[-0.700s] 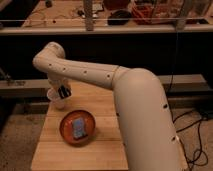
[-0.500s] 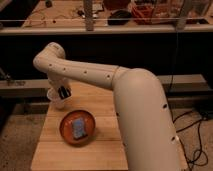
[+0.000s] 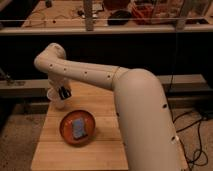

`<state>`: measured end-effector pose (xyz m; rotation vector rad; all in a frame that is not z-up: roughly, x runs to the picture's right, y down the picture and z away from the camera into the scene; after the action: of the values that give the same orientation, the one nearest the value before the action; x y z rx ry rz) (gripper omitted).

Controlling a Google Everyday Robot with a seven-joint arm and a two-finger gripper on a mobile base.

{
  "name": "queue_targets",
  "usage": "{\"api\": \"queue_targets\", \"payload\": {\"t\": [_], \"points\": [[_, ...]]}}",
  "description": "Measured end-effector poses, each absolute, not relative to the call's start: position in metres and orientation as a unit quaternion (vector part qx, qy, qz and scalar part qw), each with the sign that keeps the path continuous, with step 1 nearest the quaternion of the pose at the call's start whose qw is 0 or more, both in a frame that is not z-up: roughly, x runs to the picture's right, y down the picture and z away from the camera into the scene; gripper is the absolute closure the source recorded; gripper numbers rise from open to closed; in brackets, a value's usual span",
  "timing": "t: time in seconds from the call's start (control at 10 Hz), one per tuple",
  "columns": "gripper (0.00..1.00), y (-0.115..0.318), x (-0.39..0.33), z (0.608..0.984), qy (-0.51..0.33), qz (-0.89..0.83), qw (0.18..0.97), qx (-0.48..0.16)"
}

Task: Place the eraser in the ceramic cup

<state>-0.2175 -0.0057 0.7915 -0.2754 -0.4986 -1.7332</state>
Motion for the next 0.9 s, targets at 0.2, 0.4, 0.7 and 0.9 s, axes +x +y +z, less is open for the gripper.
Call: {"api": "queue_targets", "payload": {"t": [0.2, 0.4, 0.7, 0.9], "points": [[0.74, -0.0041, -0.2169, 0.7927, -0.219, -0.750, 0.612, -0.121], [0.71, -0.0026, -0.2166, 0.7939, -0.221, -0.749, 0.612, -0.122], [0.78, -0.0018, -0.2160, 0.7947, -0.223, -0.748, 0.613, -0.122], [0.78, 0.0002, -0.2150, 0.7964, -0.225, -0.747, 0.613, -0.124]]}}
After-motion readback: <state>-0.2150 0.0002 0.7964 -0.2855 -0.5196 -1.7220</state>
